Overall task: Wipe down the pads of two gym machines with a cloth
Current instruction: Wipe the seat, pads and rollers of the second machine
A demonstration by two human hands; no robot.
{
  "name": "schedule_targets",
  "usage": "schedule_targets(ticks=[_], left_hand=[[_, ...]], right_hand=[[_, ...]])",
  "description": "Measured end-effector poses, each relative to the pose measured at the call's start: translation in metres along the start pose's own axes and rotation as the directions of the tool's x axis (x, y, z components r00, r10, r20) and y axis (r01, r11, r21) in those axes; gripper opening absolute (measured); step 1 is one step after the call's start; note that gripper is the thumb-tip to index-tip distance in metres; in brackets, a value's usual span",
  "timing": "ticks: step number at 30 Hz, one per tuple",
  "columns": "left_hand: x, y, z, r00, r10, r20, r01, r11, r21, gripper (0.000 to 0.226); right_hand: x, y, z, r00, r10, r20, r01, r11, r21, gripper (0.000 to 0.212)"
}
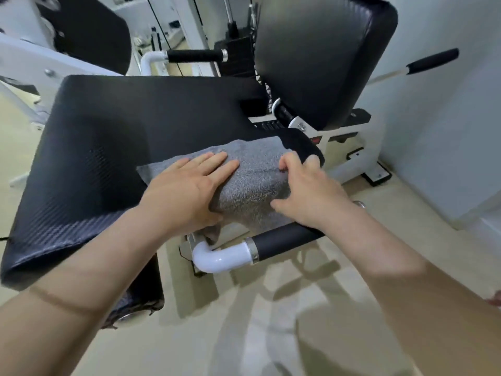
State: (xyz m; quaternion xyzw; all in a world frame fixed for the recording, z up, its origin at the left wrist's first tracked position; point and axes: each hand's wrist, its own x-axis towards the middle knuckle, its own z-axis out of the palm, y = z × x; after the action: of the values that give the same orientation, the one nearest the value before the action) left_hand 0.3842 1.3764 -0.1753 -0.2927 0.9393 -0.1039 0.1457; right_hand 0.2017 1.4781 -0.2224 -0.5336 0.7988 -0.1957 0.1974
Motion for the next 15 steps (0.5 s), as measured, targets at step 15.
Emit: schedule_targets(ticks=[15], left_hand=[[-0.033, -0.007, 0.032, 0.905, -0.083, -0.417, 0.131, 0.987, 0.088, 0.083]], right_hand=[[0.031, -0.061, 0.04, 0.75, -0.659, 0.051, 0.661, 0.749, -0.038, 0.079]])
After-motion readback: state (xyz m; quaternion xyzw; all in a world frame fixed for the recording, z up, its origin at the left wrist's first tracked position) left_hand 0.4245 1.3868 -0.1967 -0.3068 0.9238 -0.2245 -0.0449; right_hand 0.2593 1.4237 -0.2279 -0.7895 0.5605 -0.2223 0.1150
